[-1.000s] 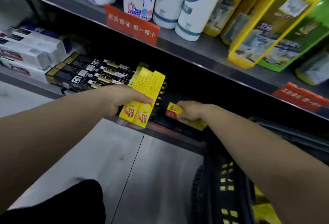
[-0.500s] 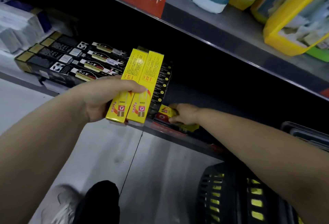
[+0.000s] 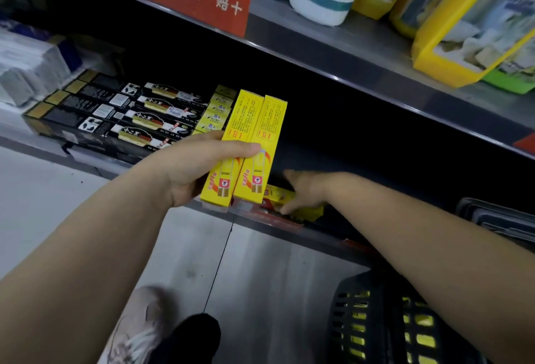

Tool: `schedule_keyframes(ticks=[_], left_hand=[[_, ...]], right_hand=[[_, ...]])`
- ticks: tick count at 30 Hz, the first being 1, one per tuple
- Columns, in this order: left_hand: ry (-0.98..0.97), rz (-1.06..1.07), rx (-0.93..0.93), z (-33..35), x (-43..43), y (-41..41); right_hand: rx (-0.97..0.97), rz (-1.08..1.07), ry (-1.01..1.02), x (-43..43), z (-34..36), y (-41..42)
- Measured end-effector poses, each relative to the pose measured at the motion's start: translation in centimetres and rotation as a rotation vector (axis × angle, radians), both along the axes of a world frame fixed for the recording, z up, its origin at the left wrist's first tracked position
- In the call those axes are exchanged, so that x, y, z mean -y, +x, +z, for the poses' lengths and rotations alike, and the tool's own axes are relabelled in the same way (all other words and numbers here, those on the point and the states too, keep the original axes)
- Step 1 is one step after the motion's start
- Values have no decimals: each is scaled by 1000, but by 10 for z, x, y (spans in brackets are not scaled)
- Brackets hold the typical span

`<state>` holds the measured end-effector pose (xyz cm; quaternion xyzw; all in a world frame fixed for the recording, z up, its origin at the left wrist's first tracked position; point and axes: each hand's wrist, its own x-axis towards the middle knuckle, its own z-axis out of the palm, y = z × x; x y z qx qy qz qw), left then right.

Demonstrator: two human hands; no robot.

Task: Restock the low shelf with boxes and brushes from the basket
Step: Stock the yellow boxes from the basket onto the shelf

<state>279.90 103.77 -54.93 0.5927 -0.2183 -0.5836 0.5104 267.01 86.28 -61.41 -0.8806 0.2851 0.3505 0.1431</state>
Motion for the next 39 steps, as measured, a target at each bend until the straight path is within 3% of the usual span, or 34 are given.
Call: schedule_keyframes(ticks=[2, 5, 7, 10, 14, 18, 20, 25, 33, 39], left_hand=[[1, -20, 5, 0, 3, 1], [9, -44, -14, -3, 8, -4], [24, -49, -4, -7, 12, -10], [33, -51, 13, -9, 15, -16], [38, -4, 5, -7, 13, -11], [49, 94, 124, -10, 6, 8], [50, 99, 166, -9, 4, 11], [43, 68, 231, -13, 7, 9], [63, 103, 327, -21, 13, 10], [65, 57, 390, -20, 19, 2]], right_hand=[[215, -84, 39, 8, 33, -3], [704, -161, 325, -1, 74, -12], [814, -153, 397, -13, 82, -18], [859, -148, 282, -14, 83, -22], [653, 57, 32, 10, 81, -30], [241, -112, -94, 45, 62, -48], [132, -178, -154, 59, 48, -49], [0, -157, -231, 69, 13, -39], [-92, -135, 41, 34, -22, -28], [-119, -59, -118, 27, -1, -19]])
